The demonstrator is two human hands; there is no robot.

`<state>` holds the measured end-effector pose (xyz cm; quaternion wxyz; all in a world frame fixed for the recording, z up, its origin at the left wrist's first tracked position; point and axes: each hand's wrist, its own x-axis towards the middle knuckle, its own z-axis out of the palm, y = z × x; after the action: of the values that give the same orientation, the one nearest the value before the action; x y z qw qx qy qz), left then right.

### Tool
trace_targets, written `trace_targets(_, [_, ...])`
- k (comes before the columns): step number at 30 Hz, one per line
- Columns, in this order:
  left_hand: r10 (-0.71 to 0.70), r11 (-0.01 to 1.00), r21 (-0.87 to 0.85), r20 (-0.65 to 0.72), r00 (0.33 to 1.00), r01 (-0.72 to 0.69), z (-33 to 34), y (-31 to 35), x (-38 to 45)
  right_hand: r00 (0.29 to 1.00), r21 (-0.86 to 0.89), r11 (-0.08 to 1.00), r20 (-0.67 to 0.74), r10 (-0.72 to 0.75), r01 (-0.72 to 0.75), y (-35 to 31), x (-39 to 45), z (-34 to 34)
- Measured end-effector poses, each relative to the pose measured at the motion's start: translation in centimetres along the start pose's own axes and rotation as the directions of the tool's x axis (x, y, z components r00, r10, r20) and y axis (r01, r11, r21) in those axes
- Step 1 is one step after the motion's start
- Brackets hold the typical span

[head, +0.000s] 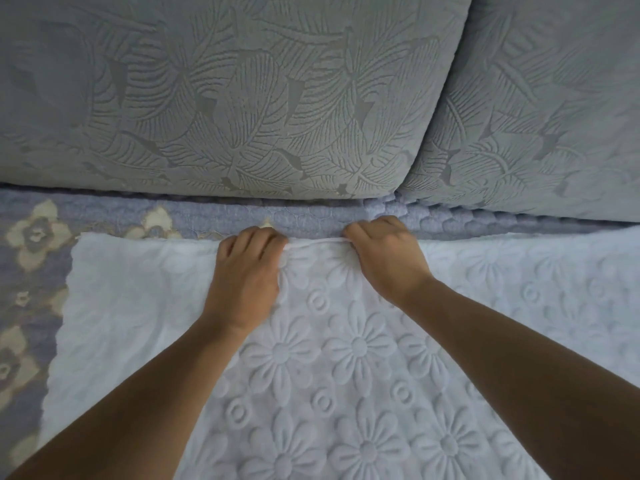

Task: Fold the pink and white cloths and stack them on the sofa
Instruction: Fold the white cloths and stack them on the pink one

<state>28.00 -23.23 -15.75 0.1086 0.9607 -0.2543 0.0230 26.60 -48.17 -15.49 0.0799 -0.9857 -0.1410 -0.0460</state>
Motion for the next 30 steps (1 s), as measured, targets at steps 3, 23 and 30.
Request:
trace_targets(3, [-0.009, 0.998, -0.06, -0.056, 0.998, 0.006, 0.4, -0.2, -0.2, 0.999, -0.058, 0.998, -0.018, -0.04, 0.039, 1.3, -0.1, -0.2])
trace_targets(23, [0.148, 0.988, -0.042, 0.029, 0.989, -0.146, 4.2, 28.9, 8.2, 0.979, -0.026, 0.982, -0.096, 0.182, -0.185, 21.7, -14.0, -5.1])
trace_targets(30, [0.23, 0.962, 0.13, 0.091, 0.969, -0.24, 4.7, 30.3, 12.4, 0.995, -0.043, 0.998, 0.085, 0.052, -0.048, 25.4, -14.4, -6.3])
